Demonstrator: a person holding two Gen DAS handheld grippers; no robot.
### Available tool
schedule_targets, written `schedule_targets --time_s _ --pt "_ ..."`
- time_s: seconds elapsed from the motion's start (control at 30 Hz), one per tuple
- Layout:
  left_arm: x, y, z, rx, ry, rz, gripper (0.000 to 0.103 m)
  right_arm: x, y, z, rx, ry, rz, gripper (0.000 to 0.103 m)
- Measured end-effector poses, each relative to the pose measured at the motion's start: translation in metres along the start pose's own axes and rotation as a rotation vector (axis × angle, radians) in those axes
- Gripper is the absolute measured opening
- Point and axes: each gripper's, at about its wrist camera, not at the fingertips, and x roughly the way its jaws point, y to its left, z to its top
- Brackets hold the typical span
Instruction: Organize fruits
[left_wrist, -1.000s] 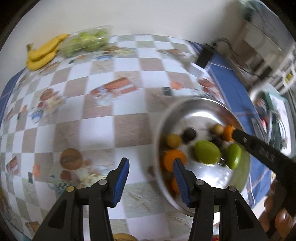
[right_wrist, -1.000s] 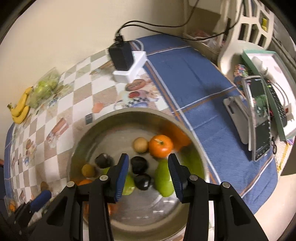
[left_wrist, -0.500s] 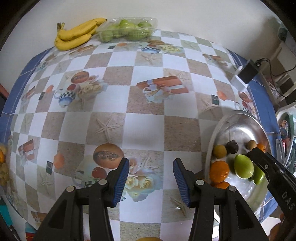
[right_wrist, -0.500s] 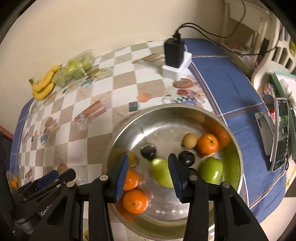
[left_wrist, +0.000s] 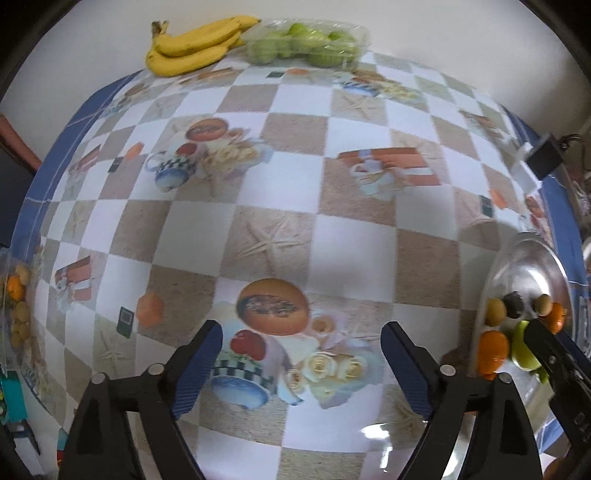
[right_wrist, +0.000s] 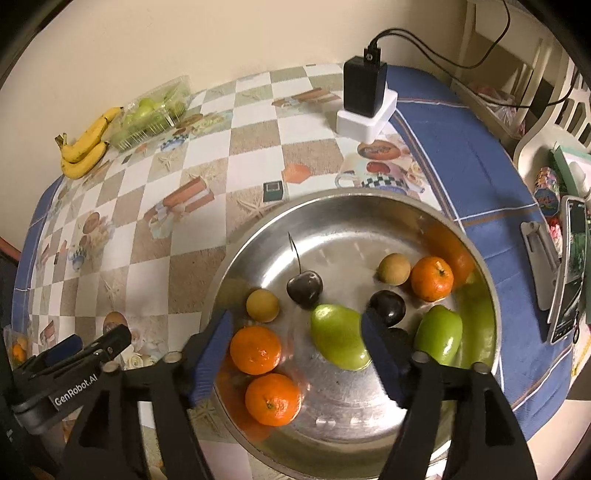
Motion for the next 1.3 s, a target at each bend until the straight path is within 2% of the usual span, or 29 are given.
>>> schedule_targets --time_s 0.13,0.2,0.23,0.37,0.8,0.93,1.2,1.3 --pt "0.007 0.011 -0.001 -0.035 0.022 0.022 0.094 0.004 -0.001 -0.002 0.004 0.006 0.002 0.082" --pt "0.008 0.015 -0.001 -0.042 0.031 0.025 0.098 0.007 -0.001 -0.002 0.012 0.017 0.003 0.087" --pt "0.008 0.017 -0.001 -0.043 0.032 0.026 0.098 0.007 -0.001 -0.002 0.014 0.019 0.003 0.094" --pt "0.004 0.023 -0.003 -0.061 0.028 0.018 0.102 0.006 0.002 -0.003 0.009 0.026 -0.009 0.101" --pt "-0.026 0.035 -0.014 -0.056 0.026 0.012 0.103 -0.026 0.009 -0.018 -0.002 0.011 -0.017 0.101" --pt "-0.036 0.039 -0.019 -0.048 0.037 -0.005 0.103 -0.043 0.006 -0.025 0.01 -0.004 0.003 0.101" --pt "-0.055 0.043 -0.036 -0.014 -0.015 -0.011 0.103 -0.06 0.003 -0.047 0.006 -0.028 0.011 0.101" --pt "-0.061 0.045 -0.043 0.007 -0.037 0.014 0.103 -0.064 0.002 -0.054 0.003 -0.032 0.009 0.101"
